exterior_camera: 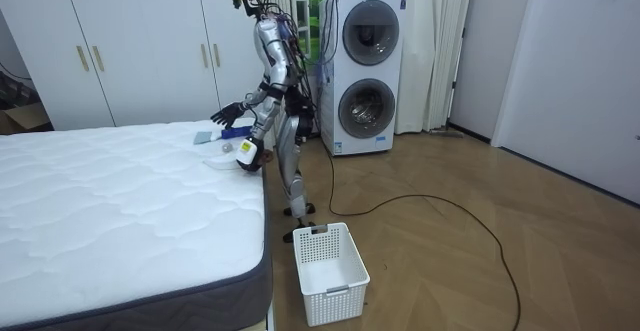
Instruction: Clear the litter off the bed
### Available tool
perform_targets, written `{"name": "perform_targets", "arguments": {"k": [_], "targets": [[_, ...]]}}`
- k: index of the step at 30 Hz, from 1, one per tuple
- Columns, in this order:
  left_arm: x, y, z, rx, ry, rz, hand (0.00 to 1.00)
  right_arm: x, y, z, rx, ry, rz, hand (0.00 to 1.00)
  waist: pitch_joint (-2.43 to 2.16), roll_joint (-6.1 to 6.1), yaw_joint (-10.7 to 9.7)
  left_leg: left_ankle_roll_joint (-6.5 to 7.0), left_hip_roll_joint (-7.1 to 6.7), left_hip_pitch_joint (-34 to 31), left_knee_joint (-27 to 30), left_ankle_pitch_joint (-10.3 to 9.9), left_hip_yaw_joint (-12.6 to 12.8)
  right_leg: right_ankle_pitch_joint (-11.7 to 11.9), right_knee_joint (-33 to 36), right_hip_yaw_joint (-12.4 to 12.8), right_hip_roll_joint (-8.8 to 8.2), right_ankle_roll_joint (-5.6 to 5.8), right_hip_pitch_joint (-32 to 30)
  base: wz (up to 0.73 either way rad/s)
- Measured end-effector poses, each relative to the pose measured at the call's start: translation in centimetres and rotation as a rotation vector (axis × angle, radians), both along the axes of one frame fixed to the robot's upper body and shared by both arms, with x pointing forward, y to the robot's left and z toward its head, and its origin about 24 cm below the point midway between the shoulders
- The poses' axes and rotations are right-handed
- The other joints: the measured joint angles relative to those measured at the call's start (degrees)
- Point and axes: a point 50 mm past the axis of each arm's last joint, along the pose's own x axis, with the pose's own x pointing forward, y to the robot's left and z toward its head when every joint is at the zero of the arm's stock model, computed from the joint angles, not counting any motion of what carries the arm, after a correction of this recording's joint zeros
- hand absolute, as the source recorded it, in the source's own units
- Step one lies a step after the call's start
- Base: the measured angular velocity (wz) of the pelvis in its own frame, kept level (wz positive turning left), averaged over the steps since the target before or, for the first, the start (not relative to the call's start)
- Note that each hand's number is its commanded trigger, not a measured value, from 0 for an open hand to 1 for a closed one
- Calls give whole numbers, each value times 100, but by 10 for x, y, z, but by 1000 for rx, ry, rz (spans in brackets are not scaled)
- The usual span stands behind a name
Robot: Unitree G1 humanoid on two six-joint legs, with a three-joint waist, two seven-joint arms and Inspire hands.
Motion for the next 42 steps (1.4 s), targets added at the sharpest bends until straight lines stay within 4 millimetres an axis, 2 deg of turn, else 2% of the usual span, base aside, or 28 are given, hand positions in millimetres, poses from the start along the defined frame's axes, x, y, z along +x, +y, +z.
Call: {"name": "perform_targets", "arguments": {"k": [13,21,26,34,35,36,37,38,39,40,42], "targets": [[-3,-3,-3,-10,13,-9,100,-10,-3,-19,-13,128,43,0,-1,0,-8,3,4,79,22,-2,14,-9,17,10,-8,0,57,0],[-3,-3,-3,-11,16,-9,100,-29,-17,-42,-39,272,4,0,-15,21,-3,3,-3,61,8,-2,8,-9,0,-51,-14,0,46,0],[-4,-4,-4,-8,23,-15,100,-31,-21,-45,-68,305,4,0,-40,40,-7,4,-8,67,4,-1,5,-9,17,-79,-24,0,50,0],[-5,-3,-5,0,36,-9,100,-36,-23,-51,-130,360,38,0,-45,32,-26,9,-13,89,46,3,-15,-9,14,-84,-40,1,96,0],[-5,-3,-5,6,39,-10,100,-36,-23,-51,-138,371,42,5,-48,28,-24,10,-11,89,57,3,-15,-9,19,-83,-41,1,99,0],[-5,-3,-5,8,39,-10,100,-37,-23,-52,-146,378,47,20,-49,27,-24,11,-11,89,63,4,-15,-9,25,-84,-43,1,101,0],[-5,-3,-5,8,40,-9,100,-38,-24,-53,-151,386,48,39,-49,26,-25,13,-11,89,66,5,-15,-9,27,-84,-43,1,102,0],[-5,-3,-5,8,40,-9,100,-39,-25,-54,-156,399,47,68,-49,24,-26,15,-11,89,81,6,-16,-10,44,-86,-46,2,102,0],[-5,-3,-5,9,41,-11,100,-38,-27,-54,-163,405,43,87,-49,21,-25,15,-13,83,107,6,-17,-23,74,-105,-58,4,100,4],[-4,-4,-5,11,42,-14,100,-38,-29,-54,-169,409,38,100,-49,21,-27,15,-19,80,120,6,-17,-37,94,-128,-71,5,99,9],[-3,-5,-5,14,50,-22,100,-37,-39,-51,-195,418,13,100,-51,16,-25,15,-20,71,152,6,-33,-54,118,-155,-85,2,121,12]]}}
